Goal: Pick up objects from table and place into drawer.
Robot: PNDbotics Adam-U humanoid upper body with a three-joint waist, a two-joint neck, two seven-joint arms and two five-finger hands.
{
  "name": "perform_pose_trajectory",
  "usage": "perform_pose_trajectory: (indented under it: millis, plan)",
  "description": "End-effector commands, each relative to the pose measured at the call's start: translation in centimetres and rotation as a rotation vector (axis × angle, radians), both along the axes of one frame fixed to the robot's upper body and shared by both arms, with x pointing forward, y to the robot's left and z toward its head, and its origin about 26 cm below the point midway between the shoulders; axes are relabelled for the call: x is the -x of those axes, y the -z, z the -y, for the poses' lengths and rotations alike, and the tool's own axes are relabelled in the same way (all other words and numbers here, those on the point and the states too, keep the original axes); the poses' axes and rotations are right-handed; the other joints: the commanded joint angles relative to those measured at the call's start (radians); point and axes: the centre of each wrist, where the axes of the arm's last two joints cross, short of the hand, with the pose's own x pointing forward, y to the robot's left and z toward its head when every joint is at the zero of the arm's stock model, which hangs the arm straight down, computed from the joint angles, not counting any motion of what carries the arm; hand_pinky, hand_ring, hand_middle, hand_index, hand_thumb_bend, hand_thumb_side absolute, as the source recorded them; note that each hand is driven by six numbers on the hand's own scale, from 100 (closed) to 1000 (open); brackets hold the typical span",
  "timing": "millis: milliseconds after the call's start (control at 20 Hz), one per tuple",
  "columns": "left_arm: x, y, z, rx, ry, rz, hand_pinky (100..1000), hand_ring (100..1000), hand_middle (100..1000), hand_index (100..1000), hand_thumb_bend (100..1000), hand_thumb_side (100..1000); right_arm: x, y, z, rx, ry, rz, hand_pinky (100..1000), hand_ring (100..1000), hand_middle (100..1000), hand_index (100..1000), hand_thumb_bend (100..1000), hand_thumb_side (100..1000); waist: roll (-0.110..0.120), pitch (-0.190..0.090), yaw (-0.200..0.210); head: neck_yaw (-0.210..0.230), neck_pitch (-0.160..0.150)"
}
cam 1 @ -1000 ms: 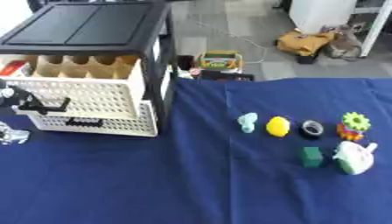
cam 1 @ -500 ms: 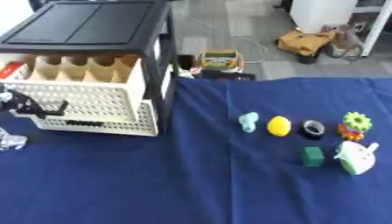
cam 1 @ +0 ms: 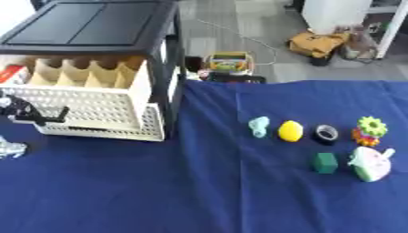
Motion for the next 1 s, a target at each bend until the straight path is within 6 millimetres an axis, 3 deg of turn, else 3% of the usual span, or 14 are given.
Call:
perform_pose_trajectory:
  millis: [50,1000]
  plan:
    - [1.0,-1.5,-0.9,-0.024,-0.016,0.034,100,100,100,823,298,563,0.3,-0.9,0.2,0.01,0.0,0.032,630,739,594,732,100,951,-0.001,-0.021,0.002,0.003,-0.012]
    - [2.1,-1.2,-1.0,-0.038,-0.003,0.027,100,100,100,810,305,568,0.2,-0.9,0.1,0.007,-0.001,0.033,631,740,594,734,100,952,-0.005,-0.021,0.004,0.005,-0.013]
